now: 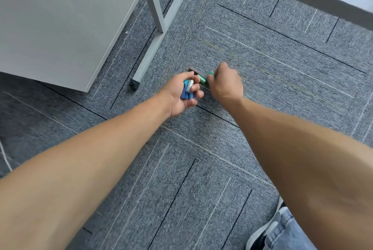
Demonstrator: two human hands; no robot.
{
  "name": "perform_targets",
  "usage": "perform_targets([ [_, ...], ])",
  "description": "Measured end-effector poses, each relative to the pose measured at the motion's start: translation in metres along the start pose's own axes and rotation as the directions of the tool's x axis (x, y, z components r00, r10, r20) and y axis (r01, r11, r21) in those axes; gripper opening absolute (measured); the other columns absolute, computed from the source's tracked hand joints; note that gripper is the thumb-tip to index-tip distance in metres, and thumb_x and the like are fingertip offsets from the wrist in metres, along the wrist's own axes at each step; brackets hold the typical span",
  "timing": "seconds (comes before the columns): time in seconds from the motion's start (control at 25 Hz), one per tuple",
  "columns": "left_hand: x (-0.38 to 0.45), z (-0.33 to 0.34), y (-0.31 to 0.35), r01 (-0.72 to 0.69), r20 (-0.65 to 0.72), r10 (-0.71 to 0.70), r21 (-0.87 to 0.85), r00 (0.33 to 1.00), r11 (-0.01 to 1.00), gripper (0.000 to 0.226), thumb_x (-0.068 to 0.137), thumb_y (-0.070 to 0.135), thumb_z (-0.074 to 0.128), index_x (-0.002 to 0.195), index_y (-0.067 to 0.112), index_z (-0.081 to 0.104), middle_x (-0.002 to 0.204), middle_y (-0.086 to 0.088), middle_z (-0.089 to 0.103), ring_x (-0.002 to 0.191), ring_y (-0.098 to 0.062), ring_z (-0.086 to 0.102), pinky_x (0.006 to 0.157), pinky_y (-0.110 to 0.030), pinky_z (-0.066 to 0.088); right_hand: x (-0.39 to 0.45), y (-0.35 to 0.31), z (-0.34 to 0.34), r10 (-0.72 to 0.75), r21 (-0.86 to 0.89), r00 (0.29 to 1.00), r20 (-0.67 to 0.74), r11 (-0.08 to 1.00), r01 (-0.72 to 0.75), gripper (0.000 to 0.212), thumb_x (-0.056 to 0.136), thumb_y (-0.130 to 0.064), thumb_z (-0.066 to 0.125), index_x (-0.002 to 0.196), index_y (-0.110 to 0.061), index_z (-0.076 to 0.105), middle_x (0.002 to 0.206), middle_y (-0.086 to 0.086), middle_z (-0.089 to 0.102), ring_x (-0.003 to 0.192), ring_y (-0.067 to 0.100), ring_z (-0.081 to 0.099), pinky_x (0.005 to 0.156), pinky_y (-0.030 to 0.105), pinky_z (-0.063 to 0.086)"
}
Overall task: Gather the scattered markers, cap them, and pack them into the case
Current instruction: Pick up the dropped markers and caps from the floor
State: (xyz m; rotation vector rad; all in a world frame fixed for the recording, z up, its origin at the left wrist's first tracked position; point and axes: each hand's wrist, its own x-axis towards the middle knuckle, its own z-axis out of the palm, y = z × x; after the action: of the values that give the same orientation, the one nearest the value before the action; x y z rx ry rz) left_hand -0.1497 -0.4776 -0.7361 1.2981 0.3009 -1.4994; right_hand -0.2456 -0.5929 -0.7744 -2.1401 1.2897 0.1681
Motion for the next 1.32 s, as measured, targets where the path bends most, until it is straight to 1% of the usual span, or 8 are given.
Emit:
perform_targets([
  [0.24,0.019,0.007,-0.013,-0.108,-0.266,0.251,0.456,0.931,0.883,0.016,0.097,0.008,0.047,0.093,0.009,0.062,0.069,-0.003,0.054,0.048,-0.013,0.044,0.04,-0.022,0.033,-0.007,0.016,-0.002,0.109,0.047,0.991,-0.083,0.993,-0.105,0.033,0.103,-0.038,0.032,0.09,-0.014,0.05,0.073,0.002,0.055,0.063,0.021,0.05,0.057,0.037,0.036],
  [0.4,0.023,0.016,-0.024,-0.08,-0.228,0.565,0.88,0.793,0.469,0.024,0.099,0.025,0.062,0.112,0.012,0.047,0.084,0.002,0.054,0.063,-0.007,0.049,0.044,-0.017,0.034,-0.004,0.033,-0.006,0.112,0.041,0.986,-0.125,0.993,-0.108,0.044,0.111,-0.042,0.024,0.097,-0.012,0.052,0.074,0.0,0.053,0.067,0.021,0.053,0.064,0.037,0.039],
  [0.56,0.034,0.023,-0.033,-0.094,-0.144,0.655,0.945,0.741,0.313,0.043,0.092,0.033,0.073,0.112,0.015,0.04,0.081,0.006,0.055,0.069,-0.014,0.059,0.058,-0.028,0.046,-0.002,0.037,-0.003,0.084,0.005,0.981,-0.177,0.996,-0.085,0.028,0.112,-0.031,0.033,0.1,-0.012,0.049,0.083,0.004,0.06,0.074,0.023,0.056,0.068,0.039,0.044],
  [0.76,0.04,0.025,-0.029,-0.051,-0.123,0.686,0.972,0.718,0.228,0.032,0.098,0.025,0.065,0.119,0.013,0.044,0.093,-0.005,0.067,0.074,-0.02,0.066,0.055,-0.031,0.053,-0.003,0.038,-0.001,0.012,-0.004,0.976,-0.219,1.0,-0.013,0.022,0.108,-0.02,0.038,0.112,-0.014,0.058,0.098,0.002,0.066,0.084,0.022,0.059,0.073,0.036,0.045],
  [0.84,0.036,0.012,-0.032,-0.045,-0.168,0.69,0.959,0.704,0.279,0.027,0.1,0.02,0.061,0.12,0.011,0.045,0.087,-0.002,0.063,0.066,-0.014,0.062,0.047,-0.025,0.046,-0.002,0.033,-0.003,0.024,0.0,0.976,-0.217,1.0,-0.025,0.022,0.11,-0.024,0.037,0.112,-0.016,0.058,0.094,-0.001,0.065,0.081,0.02,0.059,0.07,0.033,0.041],
  [1.12,0.007,-0.044,-0.039,-0.169,-0.425,0.558,0.668,0.713,0.725,0.016,0.093,0.015,0.059,0.101,0.015,0.045,0.083,-0.003,0.056,0.058,-0.017,0.05,0.045,-0.029,0.047,0.002,-0.016,0.007,-0.166,0.013,0.985,-0.055,0.986,0.167,0.032,0.102,-0.047,0.057,0.123,-0.023,0.057,0.086,-0.005,0.067,0.072,0.017,0.064,0.065,0.033,0.052],
  [1.2,0.006,-0.052,-0.042,-0.167,-0.496,0.489,0.56,0.718,0.812,0.013,0.092,0.019,0.058,0.094,0.018,0.045,0.082,-0.007,0.059,0.055,-0.021,0.05,0.047,-0.037,0.049,0.002,-0.031,0.015,-0.218,-0.04,0.976,-0.023,0.975,0.217,0.032,0.1,-0.046,0.061,0.122,-0.023,0.057,0.088,-0.008,0.066,0.073,0.017,0.064,0.062,0.029,0.046],
  [1.32,-0.001,-0.057,-0.044,-0.187,-0.532,0.384,0.387,0.755,0.903,0.011,0.094,0.018,0.057,0.095,0.015,0.047,0.077,-0.008,0.055,0.045,-0.016,0.043,0.041,-0.027,0.038,0.002,-0.045,0.028,-0.222,-0.202,0.975,0.005,0.955,0.219,0.018,0.105,-0.032,0.052,0.112,-0.016,0.051,0.087,0.0,0.07,0.073,0.025,0.064,0.066,0.036,0.052],
])
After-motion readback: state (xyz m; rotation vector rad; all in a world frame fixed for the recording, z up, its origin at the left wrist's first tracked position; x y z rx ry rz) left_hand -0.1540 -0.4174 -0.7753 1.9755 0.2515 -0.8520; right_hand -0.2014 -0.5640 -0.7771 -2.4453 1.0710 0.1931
